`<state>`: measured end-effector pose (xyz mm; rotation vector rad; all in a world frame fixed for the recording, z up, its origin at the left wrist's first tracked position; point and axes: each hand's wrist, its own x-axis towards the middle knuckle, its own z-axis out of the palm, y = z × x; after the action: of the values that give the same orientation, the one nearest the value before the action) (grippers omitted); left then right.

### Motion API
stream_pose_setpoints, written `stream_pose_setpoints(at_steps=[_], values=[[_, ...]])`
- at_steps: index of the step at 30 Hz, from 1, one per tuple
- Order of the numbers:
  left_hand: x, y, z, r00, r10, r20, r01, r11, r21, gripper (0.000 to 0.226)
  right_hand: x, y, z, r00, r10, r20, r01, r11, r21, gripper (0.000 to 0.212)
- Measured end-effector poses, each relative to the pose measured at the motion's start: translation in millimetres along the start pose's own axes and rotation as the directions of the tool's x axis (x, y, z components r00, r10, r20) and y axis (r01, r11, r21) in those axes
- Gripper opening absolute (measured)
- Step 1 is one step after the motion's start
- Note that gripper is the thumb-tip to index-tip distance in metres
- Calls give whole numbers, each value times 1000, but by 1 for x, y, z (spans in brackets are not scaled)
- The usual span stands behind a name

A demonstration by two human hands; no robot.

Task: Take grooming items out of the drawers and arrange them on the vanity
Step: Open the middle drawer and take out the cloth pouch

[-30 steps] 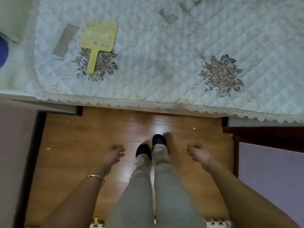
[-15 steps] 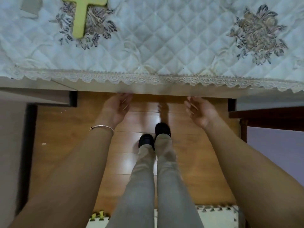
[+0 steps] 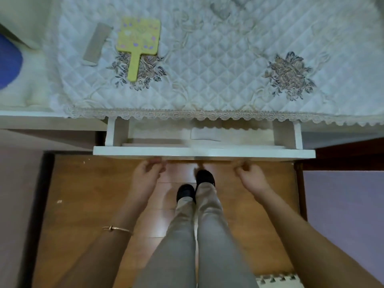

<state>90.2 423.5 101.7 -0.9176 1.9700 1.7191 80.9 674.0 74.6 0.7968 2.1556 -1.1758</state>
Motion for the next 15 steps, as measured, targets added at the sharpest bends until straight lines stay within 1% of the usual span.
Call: stream_pose_setpoints(at_steps=[1, 2, 3, 4, 5, 6, 7, 8, 9, 11, 13, 15], values=[[-14, 8, -6, 991, 133, -23, -132, 990, 56, 12, -14, -5, -5, 992, -127, -6, 125, 987, -103, 10], [-25, 16, -11, 965, 258, -40, -252, 960, 126, 14, -27, -11, -11, 971, -238, -15, 232, 959, -163, 11], [-30, 24, -16, 928, 371, -42, -354, 910, 217, 16, -40, -18, -18, 941, -336, -45, 323, 928, -187, 12], [-31, 31, -19, 885, 466, -15, -435, 836, 334, 18, -48, -27, -25, 899, -427, -97, 400, 891, -215, 15], [-26, 37, -21, 845, 532, 41, -490, 742, 458, 23, -50, -34, -30, 852, -503, -144, 458, 850, -261, 18], [-19, 42, -22, 820, 560, 115, -515, 636, 574, 31, -49, -41, -35, 817, -553, -166, 486, 813, -321, 23], [-11, 43, -22, 812, 554, 183, -516, 534, 670, 39, -44, -46, -39, 808, -566, -164, 481, 794, -371, 27], [-3, 43, -22, 822, 524, 222, -496, 467, 732, 41, -36, -49, -41, 821, -553, -140, 457, 785, -417, 29], [2, 42, -22, 839, 493, 232, -471, 445, 762, 39, -29, -50, -42, 842, -529, -106, 430, 777, -460, 30], [6, 38, -21, 849, 480, 220, -456, 455, 765, 30, -22, -48, -41, 871, -489, -53, 391, 754, -527, 27], [5, 37, -19, 851, 483, 206, -444, 452, 773, 27, -22, -42, -38, 864, -500, -55, 396, 745, -537, 27], [3, 38, -16, 867, 455, 205, -421, 445, 790, 27, -29, -37, -37, 860, -505, -79, 400, 761, -511, 27]])
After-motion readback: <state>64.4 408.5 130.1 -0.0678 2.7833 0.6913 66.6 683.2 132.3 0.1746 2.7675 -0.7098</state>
